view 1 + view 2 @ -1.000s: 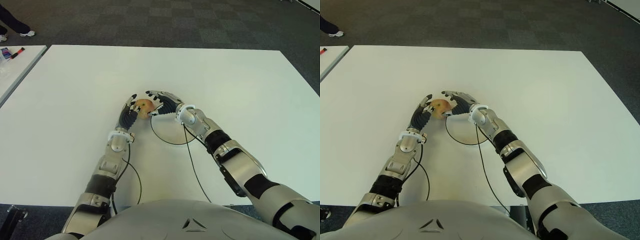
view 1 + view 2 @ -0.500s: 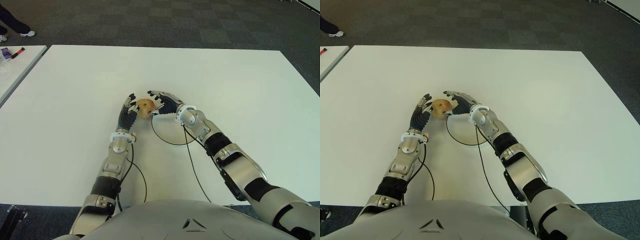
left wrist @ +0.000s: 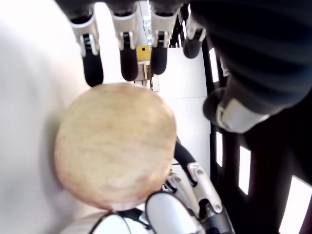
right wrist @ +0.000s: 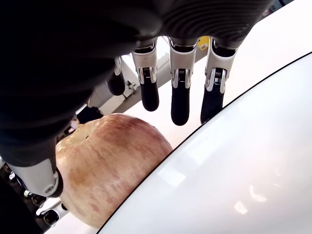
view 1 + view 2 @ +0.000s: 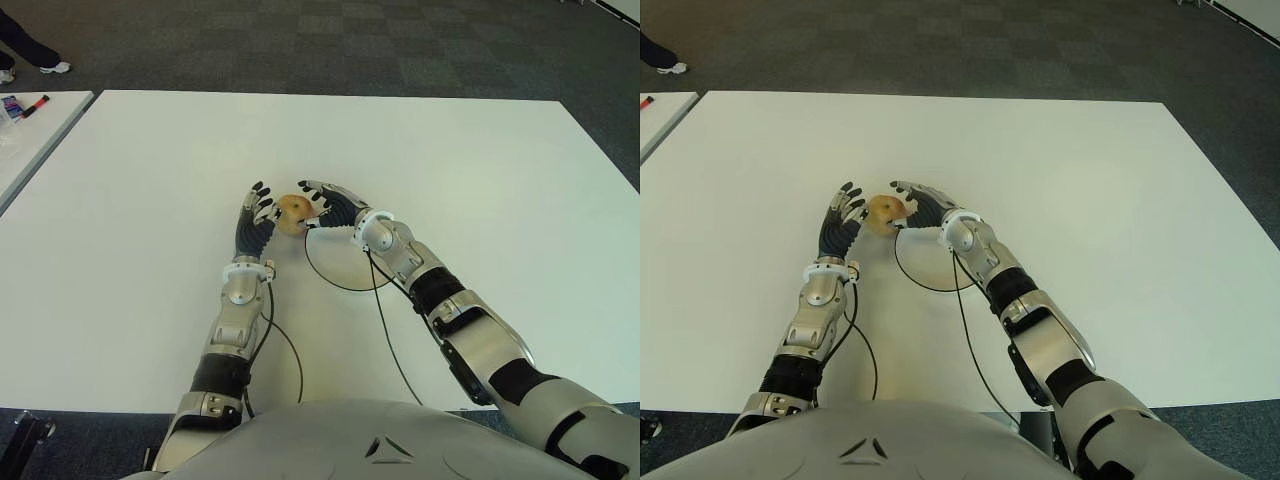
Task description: Put the apples into the plate.
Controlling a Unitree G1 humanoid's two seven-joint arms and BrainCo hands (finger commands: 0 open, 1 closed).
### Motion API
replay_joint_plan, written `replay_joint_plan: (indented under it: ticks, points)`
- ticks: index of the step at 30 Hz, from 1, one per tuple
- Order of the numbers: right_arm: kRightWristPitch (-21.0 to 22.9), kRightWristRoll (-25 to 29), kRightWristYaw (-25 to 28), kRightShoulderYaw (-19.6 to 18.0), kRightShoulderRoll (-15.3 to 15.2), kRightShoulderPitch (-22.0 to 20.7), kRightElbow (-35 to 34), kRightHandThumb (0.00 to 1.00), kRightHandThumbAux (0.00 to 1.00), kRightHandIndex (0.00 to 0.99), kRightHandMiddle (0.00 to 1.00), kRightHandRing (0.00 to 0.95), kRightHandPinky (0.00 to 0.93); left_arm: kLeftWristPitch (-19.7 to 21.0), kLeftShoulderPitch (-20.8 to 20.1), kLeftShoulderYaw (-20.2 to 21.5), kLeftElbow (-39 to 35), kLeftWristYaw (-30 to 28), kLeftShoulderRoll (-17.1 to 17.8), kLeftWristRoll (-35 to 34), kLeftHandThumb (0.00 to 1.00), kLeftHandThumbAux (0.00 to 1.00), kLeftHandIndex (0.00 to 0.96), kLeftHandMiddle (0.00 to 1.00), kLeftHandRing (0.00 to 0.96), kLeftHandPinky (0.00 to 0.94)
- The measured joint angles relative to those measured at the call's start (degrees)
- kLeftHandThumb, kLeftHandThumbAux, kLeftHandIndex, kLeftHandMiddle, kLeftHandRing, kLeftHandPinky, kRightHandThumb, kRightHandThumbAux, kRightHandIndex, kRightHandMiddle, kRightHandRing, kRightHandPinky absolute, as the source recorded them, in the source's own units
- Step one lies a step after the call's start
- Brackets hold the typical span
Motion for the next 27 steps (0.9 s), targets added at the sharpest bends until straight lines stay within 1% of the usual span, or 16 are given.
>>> replay_joint_plan:
  ticks: [4,8,18,27]
  points:
    - [0.66,0.72,0.49,-0.22,0.24,0.01,-0.02,0.344,0.568,0.009,0.153,0.222,0.319,-0.41,0.14,0.73,-0.30,0.01,-0.12,-1.74,0.395,0.619,0.037,0.149,0.215,0.316]
    - [1.88,1.71,1.28,-0.56,0.68,0.06,-0.04,0.348,0.570,0.009,0.147,0.226,0.332,-1.45,0.26,1.17,-0.28,0.58,-0.17,-2.68,0.365,0.606,0.039,0.150,0.226,0.329]
    - [5.06,4.41,3.81,-2.48,1.86,0.30,-0.68,0.367,0.571,0.002,0.135,0.234,0.359,-4.20,0.22,1.53,0.99,2.32,-0.24,-3.20,0.343,0.574,0.061,0.179,0.267,0.368]
    - [7.88,6.52,5.54,-3.61,2.37,0.44,-1.65,0.390,0.566,0.000,0.114,0.226,0.366,-5.76,-0.12,2.11,2.74,3.60,-0.31,-3.45,0.312,0.603,0.078,0.226,0.311,0.400]
